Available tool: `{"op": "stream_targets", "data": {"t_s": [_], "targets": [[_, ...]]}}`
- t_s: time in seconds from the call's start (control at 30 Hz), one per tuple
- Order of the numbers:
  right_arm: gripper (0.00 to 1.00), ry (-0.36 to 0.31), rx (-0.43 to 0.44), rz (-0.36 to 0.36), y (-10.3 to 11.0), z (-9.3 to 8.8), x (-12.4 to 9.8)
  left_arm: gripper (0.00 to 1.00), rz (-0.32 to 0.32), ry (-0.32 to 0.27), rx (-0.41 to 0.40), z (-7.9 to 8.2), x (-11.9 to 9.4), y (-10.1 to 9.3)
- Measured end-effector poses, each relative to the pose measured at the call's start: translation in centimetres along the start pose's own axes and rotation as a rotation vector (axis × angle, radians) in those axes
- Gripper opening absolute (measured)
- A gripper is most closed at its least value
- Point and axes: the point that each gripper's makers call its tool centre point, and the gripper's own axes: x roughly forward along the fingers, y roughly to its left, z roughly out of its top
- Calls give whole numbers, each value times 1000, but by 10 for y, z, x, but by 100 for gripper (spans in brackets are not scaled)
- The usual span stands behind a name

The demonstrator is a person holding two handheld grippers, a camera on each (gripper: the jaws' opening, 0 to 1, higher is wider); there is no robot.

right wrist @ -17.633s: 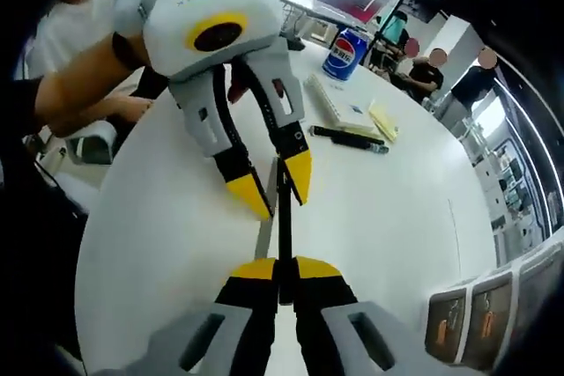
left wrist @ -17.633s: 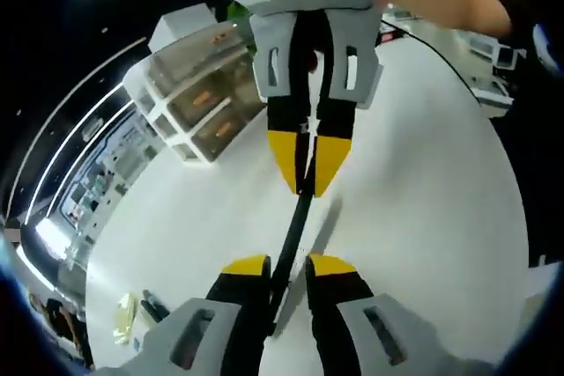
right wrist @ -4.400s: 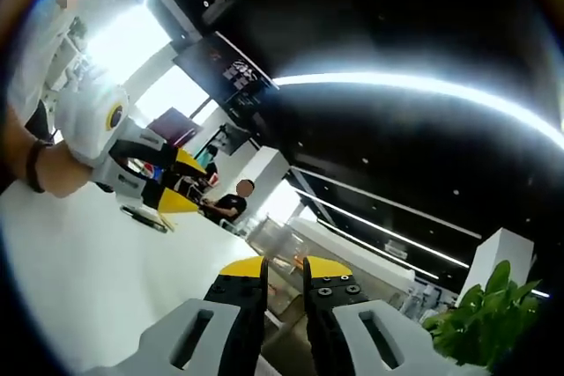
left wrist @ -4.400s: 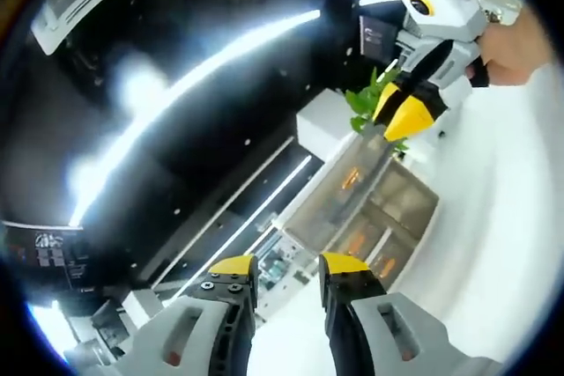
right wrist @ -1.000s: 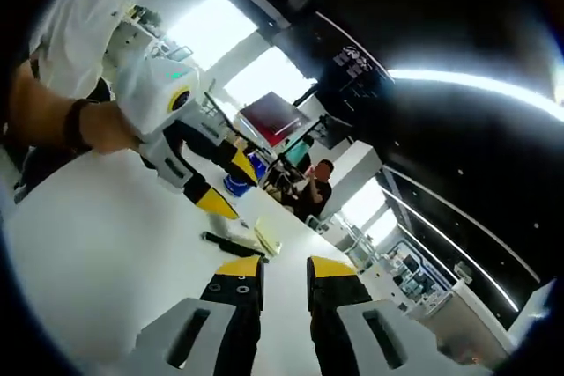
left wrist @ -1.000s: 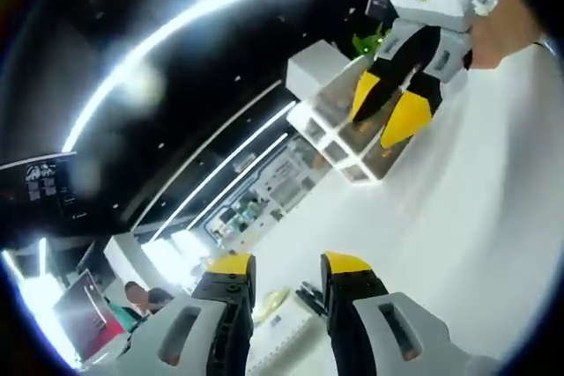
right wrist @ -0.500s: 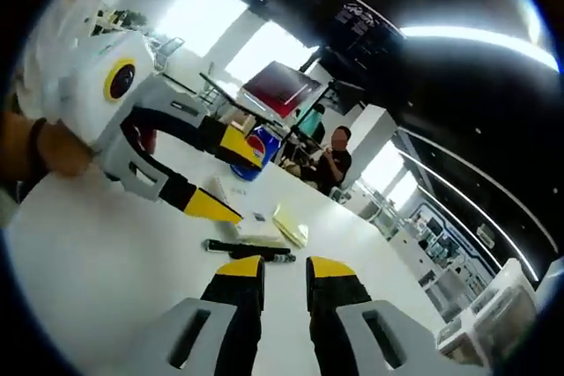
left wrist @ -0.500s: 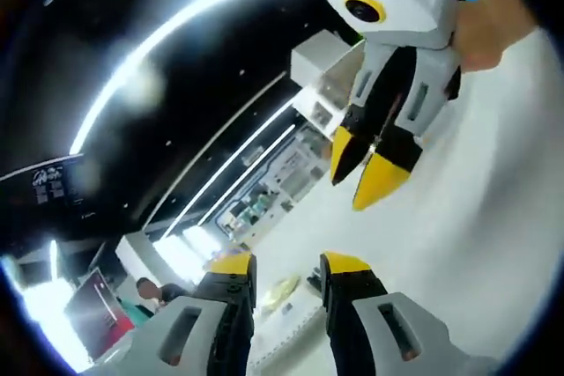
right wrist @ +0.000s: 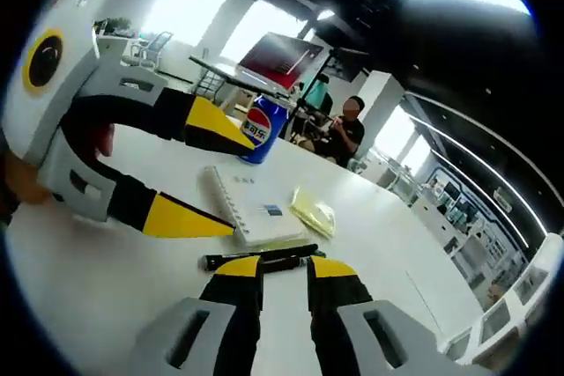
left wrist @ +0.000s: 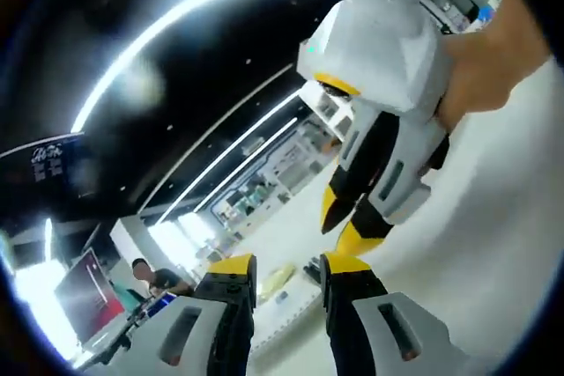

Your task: Pick up the scattered pens and sticky notes one by one and arrange them into an orderly layout on the desk, lining the pens up parallel to each other and squaring the sticky note stack until the whole desk area is clear and organized

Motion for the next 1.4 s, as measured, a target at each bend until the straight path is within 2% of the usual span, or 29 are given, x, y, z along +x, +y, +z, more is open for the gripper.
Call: {"op": "stream_targets", "data": {"t_s": [0.23, 0.4, 0.53, 0.77, 0.87, 1.03, 1.2, 1.3, 1.4], "targets": [[21, 47, 99, 0, -2, -4, 17, 30, -7, -18, -16, 3, 0, -2], [22, 47, 233, -5, -4, -7, 26, 30, -5, -23, -19, 3, 0, -2], [23, 72, 216, -18, -5, -15, 31, 31, -8, -34, -22, 6, -1, -3], [22, 109, 195, 2, 2, -25, 32, 31, -7, -35, -31, 5, -2, -1], [22, 131, 188, -27, -6, -30, 31, 31, -12, -33, -32, 4, -1, -3], [23, 93, 255, -36, -12, -20, 32, 31, -8, -32, -32, 4, -1, -1], [23, 133, 262, -27, -11, -33, 35, 31, -11, -31, -32, 4, -1, -2], [23, 110, 364, -17, -11, -36, 33, 31, -14, -31, -31, 4, -1, -3], [23, 102, 411, -21, -16, -41, 34, 31, -16, -30, -32, 3, -1, -4]]}}
